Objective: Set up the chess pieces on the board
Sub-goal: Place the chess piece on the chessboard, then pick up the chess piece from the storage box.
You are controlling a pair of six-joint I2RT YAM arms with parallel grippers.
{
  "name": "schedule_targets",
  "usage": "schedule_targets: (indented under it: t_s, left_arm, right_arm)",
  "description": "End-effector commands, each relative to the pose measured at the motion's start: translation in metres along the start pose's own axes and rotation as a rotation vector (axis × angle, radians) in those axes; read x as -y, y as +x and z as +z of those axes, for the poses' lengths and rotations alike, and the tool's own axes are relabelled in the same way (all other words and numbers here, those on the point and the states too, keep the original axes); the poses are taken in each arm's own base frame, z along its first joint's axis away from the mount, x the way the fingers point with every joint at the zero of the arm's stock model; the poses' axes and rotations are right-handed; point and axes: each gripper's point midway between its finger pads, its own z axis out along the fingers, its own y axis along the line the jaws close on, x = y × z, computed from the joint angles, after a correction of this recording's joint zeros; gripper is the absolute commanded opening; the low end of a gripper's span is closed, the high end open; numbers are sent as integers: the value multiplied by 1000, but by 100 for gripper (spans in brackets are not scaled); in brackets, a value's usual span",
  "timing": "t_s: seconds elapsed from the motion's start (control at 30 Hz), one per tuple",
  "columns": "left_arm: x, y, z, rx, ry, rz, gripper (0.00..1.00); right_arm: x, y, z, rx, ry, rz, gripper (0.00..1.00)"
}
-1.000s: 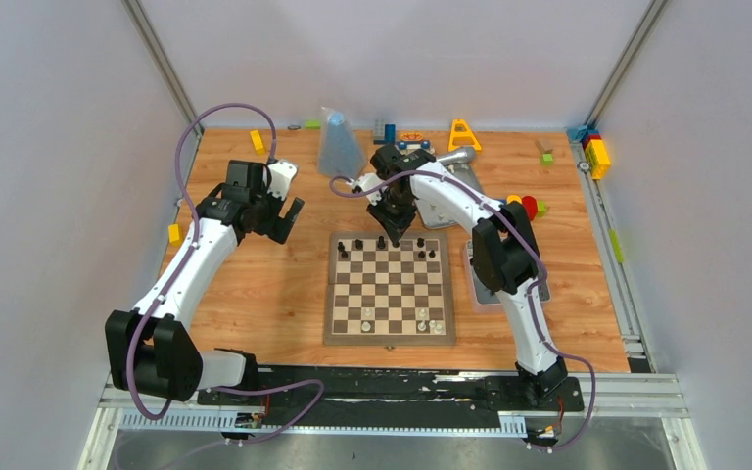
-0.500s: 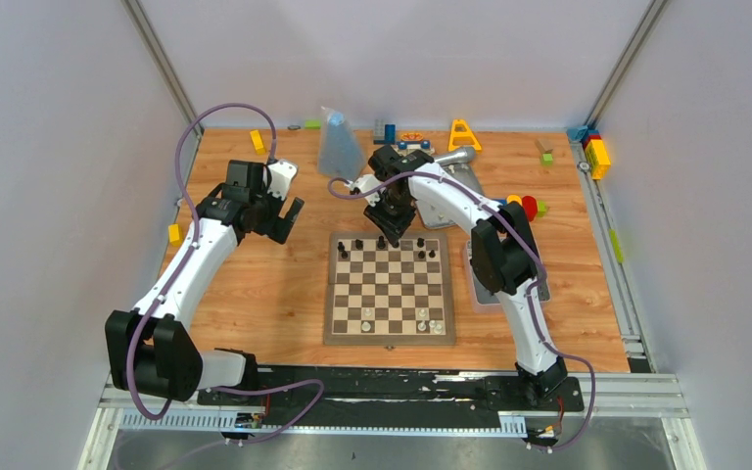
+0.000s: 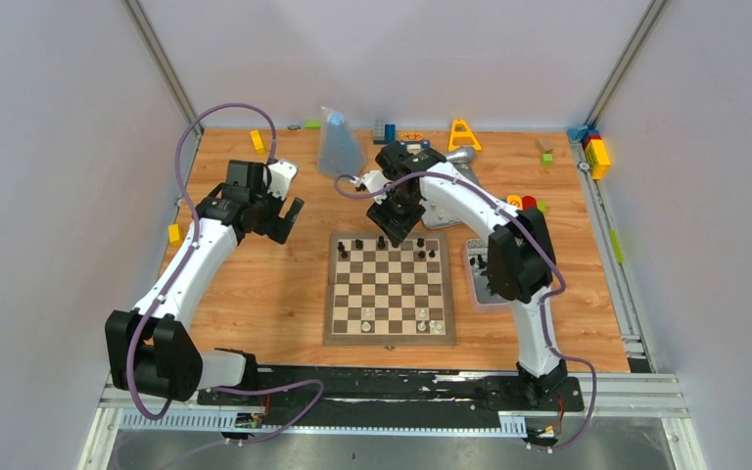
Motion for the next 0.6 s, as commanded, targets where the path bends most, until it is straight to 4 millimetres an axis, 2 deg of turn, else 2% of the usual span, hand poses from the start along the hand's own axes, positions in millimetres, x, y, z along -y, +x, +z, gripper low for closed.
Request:
schedule_targets:
  t_s: [0.0,0.07,0.27,0.33,0.43,0.57]
  left_arm:
    - [-5,-10,-8,51,-14,-5,100]
    - [-4,-10,-8,51,-12,-4,100]
    - [-4,-12,-10,62,-8,-3,100]
    - [-3,-12,-11,61,-3,-3,100]
    - [3,-13,-11,67,28,0,100]
    - [6,-14,-10,69,47,1,100]
  right_arm:
    - [-1,3,-68,123,65,39,53]
    - [3,17,-87,153,85,69,54]
    - [29,88,-112,154,129,221,53]
    - [42,119,-114,143,146,291,51]
    - [57,155,-118,148,170,371,49]
    - [74,195,-104,131,190,451,47]
